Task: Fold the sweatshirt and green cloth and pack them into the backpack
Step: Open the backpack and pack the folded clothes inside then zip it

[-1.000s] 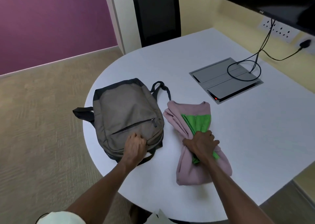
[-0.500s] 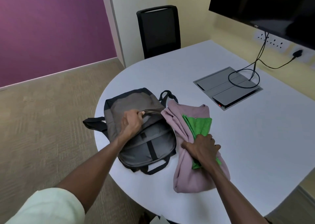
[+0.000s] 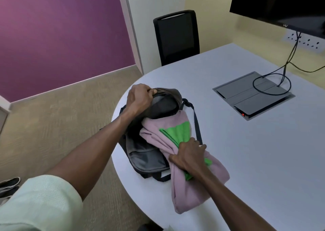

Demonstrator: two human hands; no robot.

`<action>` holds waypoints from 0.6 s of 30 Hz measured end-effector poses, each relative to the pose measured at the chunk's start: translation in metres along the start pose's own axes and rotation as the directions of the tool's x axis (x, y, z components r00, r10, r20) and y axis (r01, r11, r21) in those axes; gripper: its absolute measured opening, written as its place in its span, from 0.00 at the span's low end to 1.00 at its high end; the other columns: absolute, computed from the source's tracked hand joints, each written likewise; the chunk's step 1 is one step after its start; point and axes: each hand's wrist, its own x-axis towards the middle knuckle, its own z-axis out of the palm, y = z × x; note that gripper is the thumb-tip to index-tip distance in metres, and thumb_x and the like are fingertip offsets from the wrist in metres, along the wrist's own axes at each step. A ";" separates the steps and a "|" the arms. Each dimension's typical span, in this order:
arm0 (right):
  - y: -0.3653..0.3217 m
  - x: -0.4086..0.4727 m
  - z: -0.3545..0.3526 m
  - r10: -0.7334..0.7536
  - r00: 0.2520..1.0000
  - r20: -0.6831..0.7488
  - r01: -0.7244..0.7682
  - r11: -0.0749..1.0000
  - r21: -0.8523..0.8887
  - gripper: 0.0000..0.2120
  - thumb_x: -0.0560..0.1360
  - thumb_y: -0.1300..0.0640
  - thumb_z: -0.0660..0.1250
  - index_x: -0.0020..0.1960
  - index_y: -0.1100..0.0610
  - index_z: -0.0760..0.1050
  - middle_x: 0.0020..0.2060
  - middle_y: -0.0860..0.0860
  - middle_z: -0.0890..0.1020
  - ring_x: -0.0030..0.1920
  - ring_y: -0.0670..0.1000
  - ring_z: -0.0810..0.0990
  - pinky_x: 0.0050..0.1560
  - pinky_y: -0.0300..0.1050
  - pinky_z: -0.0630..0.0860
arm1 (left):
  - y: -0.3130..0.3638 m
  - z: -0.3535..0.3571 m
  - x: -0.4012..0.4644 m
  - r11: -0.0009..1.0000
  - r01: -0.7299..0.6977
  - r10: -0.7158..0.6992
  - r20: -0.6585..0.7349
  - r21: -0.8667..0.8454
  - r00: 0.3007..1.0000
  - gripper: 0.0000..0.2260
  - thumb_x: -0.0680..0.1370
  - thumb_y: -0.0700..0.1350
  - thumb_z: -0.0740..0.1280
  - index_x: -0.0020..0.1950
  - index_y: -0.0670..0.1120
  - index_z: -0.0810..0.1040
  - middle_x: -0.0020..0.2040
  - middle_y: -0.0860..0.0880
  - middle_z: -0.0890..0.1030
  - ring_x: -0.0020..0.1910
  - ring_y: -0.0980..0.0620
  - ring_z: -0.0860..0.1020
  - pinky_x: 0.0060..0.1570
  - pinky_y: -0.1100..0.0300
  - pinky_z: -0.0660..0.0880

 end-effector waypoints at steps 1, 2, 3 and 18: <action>-0.008 0.003 0.004 -0.021 1.000 -0.002 0.021 1.000 -0.001 0.27 0.71 0.37 0.63 0.58 0.57 0.77 0.58 0.60 0.72 0.59 0.60 0.71 0.63 0.61 0.62 | 0.003 -0.004 0.002 1.000 -0.014 0.014 0.002 -0.003 1.000 0.17 0.80 0.52 0.64 0.42 0.41 0.83 0.40 0.44 0.83 0.41 0.43 0.78 0.42 0.54 0.73; -0.015 0.007 0.007 -0.036 0.999 0.002 0.036 0.999 0.002 0.26 0.72 0.37 0.62 0.58 0.57 0.77 0.59 0.60 0.72 0.59 0.60 0.70 0.62 0.60 0.61 | 0.005 -0.009 0.003 1.000 -0.020 0.020 0.005 -0.001 1.000 0.17 0.80 0.52 0.64 0.42 0.41 0.83 0.40 0.44 0.82 0.41 0.43 0.78 0.41 0.55 0.71; -0.020 0.011 0.010 -0.044 0.999 0.021 0.044 0.999 0.002 0.26 0.72 0.37 0.61 0.57 0.57 0.77 0.59 0.60 0.72 0.59 0.60 0.70 0.62 0.59 0.61 | 0.007 -0.014 0.006 1.000 -0.021 0.021 0.001 0.004 1.000 0.17 0.80 0.52 0.64 0.42 0.41 0.83 0.39 0.44 0.82 0.40 0.44 0.78 0.40 0.56 0.69; -0.066 0.052 0.008 -0.046 0.998 0.039 0.046 0.999 0.020 0.34 0.66 0.35 0.50 0.54 0.58 0.79 0.55 0.60 0.74 0.56 0.59 0.72 0.60 0.59 0.62 | -0.001 -0.038 0.032 0.993 -0.116 0.116 0.018 -0.020 0.993 0.17 0.80 0.51 0.65 0.44 0.39 0.83 0.40 0.41 0.84 0.42 0.44 0.80 0.43 0.54 0.75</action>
